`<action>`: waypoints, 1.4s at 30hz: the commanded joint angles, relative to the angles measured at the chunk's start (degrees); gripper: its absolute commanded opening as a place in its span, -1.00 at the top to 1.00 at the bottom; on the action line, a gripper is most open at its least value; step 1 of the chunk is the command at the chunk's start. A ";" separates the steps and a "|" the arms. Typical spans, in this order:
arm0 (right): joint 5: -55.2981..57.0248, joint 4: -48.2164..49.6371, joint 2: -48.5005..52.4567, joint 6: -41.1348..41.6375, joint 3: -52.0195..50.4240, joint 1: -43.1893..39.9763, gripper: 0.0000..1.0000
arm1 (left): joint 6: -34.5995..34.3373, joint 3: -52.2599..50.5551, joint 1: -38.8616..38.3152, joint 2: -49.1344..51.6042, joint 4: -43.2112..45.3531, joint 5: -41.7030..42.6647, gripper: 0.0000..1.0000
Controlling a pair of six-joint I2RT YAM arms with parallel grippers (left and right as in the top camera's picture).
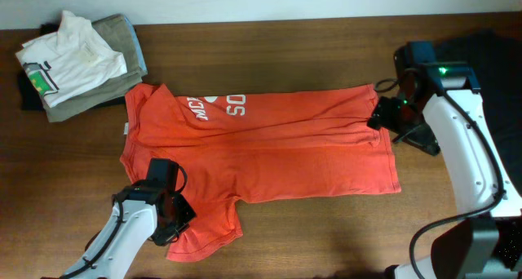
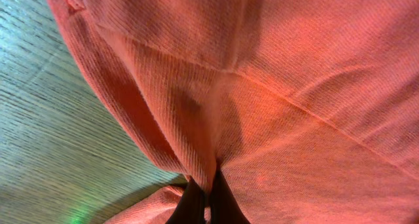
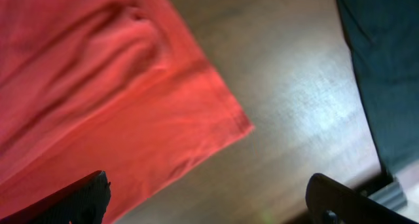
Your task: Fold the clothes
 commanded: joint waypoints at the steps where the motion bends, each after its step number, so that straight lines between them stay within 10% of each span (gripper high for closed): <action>1: 2.56 1.20 0.28 4.87 -6.99 -4.57 -0.97 | 0.31 -2.51 -0.24 1.51 1.90 3.28 0.99; 9: -8.90 21.18 0.28 1.51 -28.13 -10.80 -0.95 | 0.28 -2.51 -0.24 1.51 2.56 3.30 0.99; 13: -9.44 26.69 0.28 1.53 -31.98 -10.80 -0.51 | 0.28 -2.51 -0.24 1.51 2.54 3.30 0.99; 25: -9.99 35.63 0.31 2.45 -39.65 -10.80 -0.14 | 0.28 -2.51 -0.24 1.51 2.60 3.30 0.99; 35: -10.97 37.46 0.28 5.25 -40.54 -10.80 0.87 | 1.20 -2.45 -0.24 1.46 2.29 8.57 0.99; 42: -11.02 35.74 0.17 5.44 -38.03 -10.80 0.92 | 8.52 3.32 -0.24 -1.03 0.07 10.25 0.99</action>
